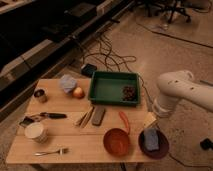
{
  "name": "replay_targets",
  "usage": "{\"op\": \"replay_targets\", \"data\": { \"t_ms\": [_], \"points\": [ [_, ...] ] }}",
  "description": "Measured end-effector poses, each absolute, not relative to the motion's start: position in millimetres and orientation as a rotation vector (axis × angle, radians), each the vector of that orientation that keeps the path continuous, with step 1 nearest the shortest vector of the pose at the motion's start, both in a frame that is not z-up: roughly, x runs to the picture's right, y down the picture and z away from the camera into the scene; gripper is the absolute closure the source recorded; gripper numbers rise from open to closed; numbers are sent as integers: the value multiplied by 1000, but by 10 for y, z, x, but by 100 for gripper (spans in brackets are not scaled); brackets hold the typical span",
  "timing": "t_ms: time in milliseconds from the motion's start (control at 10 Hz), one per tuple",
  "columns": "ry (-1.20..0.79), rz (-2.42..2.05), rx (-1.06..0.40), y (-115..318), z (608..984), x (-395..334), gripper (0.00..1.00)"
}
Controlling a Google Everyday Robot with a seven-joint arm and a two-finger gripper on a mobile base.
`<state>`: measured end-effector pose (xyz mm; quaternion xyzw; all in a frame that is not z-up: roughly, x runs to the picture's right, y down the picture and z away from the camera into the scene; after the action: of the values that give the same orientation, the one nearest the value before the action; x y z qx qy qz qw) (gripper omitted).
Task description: Place sponge in red bowl
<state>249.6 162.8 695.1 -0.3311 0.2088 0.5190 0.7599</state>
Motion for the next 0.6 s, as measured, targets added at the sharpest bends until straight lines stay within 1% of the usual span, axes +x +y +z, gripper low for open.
{"op": "replay_targets", "data": {
  "t_ms": [200, 600],
  "points": [
    [481, 1156, -748, 1750, 7058, 2558, 20],
    [516, 1212, -744, 1908, 7201, 2654, 20]
  ]
}}
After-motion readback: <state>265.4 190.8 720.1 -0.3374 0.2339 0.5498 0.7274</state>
